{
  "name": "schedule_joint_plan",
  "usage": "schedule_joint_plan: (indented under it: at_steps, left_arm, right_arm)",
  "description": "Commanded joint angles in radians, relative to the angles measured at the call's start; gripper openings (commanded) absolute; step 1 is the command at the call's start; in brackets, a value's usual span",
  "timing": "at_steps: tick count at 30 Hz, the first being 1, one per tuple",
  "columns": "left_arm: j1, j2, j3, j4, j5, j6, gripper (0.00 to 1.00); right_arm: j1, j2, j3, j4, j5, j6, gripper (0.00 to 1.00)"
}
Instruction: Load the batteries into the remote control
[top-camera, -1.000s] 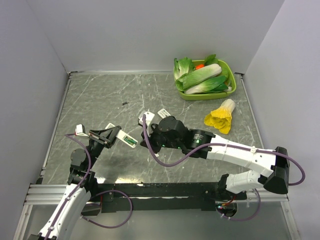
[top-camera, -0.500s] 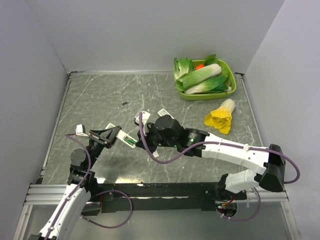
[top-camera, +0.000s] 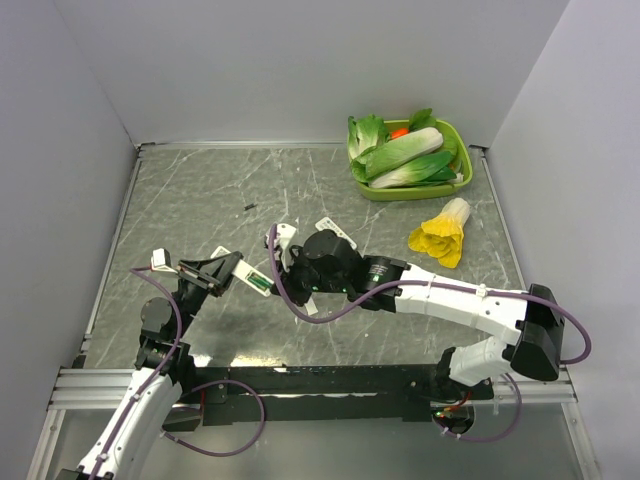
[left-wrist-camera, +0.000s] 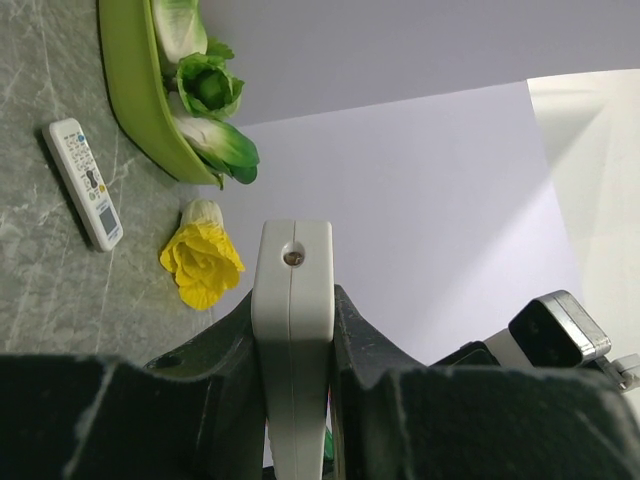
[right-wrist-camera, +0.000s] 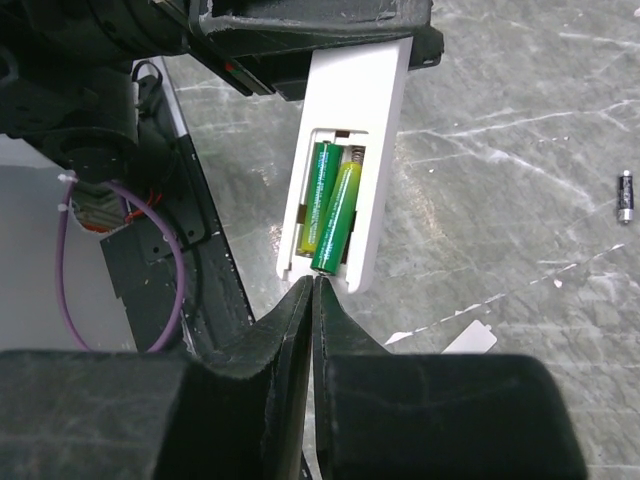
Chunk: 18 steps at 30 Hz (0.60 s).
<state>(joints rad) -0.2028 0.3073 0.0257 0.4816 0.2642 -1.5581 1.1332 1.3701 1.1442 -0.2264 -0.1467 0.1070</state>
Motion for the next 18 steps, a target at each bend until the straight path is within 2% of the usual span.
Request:
schedule_joint_plan:
  at_steps: [1,12,18]
  left_arm:
    - [-0.003,-0.01,-0.198,0.075,0.007,-0.039,0.02]
    - [-0.003,-0.002,-0.198,0.084,0.012,-0.034,0.02]
    - [-0.003,-0.013,-0.198,0.066,0.017,-0.031,0.02]
  right_arm:
    - [-0.012,0.014,0.034,0.047,-0.014,0.003,0.1]
    - [-0.018,0.034,0.061,0.026,-0.033,-0.007,0.11]
    - [-0.023,-0.019,0.06,-0.057,-0.057,-0.061,0.22]
